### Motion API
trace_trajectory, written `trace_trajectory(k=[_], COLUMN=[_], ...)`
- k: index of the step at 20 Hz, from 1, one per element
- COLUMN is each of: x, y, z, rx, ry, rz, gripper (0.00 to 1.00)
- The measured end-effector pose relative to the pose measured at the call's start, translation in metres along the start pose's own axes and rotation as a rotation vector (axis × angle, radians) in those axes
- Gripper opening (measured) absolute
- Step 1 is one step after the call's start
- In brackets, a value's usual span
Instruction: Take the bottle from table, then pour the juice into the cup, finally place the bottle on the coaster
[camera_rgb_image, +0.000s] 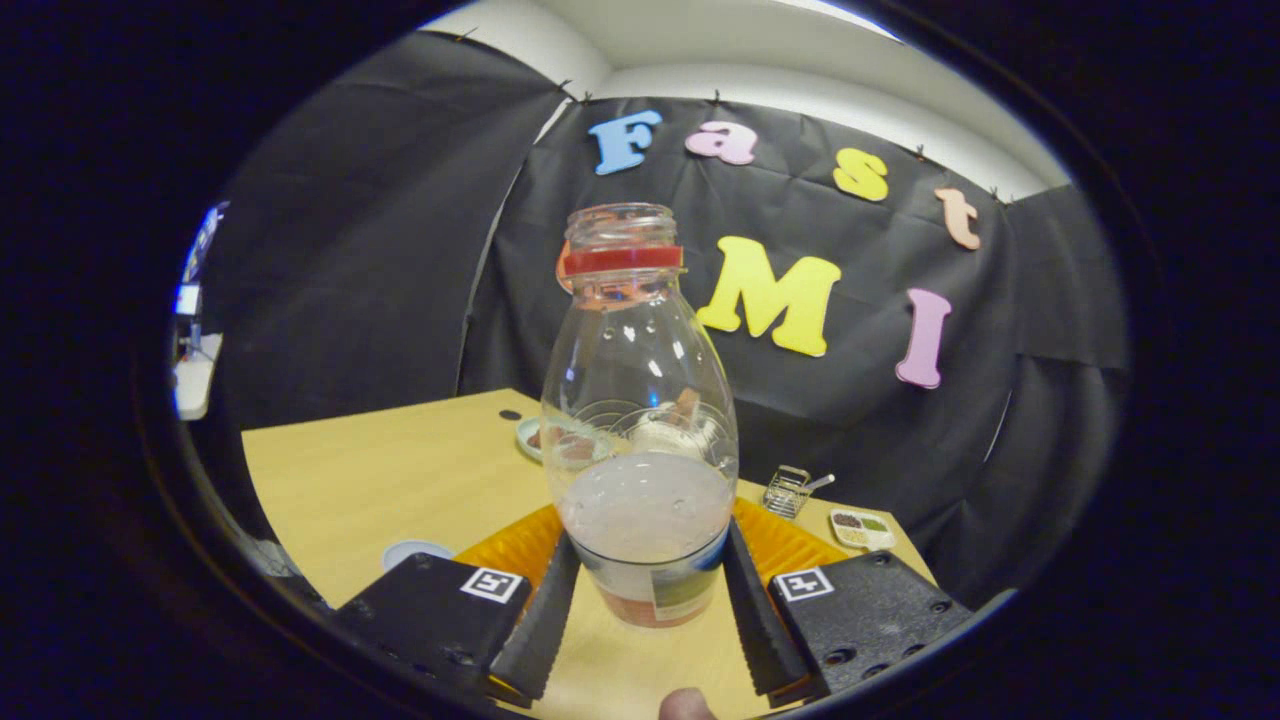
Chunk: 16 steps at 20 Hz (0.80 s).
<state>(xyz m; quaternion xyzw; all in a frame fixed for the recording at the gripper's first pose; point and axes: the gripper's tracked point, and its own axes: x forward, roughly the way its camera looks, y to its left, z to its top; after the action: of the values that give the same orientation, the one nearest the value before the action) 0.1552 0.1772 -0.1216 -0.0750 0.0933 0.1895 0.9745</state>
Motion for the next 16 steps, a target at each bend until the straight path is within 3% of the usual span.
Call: trace_trajectory(k=[7, 16], x=[0.051, 0.133], y=[-0.028, -0.037], z=[0.036, -0.054], rx=[0.107, 0.217], ry=[-0.114, 0.007], rz=[-0.009, -0.002], gripper=[0.77, 0.77])
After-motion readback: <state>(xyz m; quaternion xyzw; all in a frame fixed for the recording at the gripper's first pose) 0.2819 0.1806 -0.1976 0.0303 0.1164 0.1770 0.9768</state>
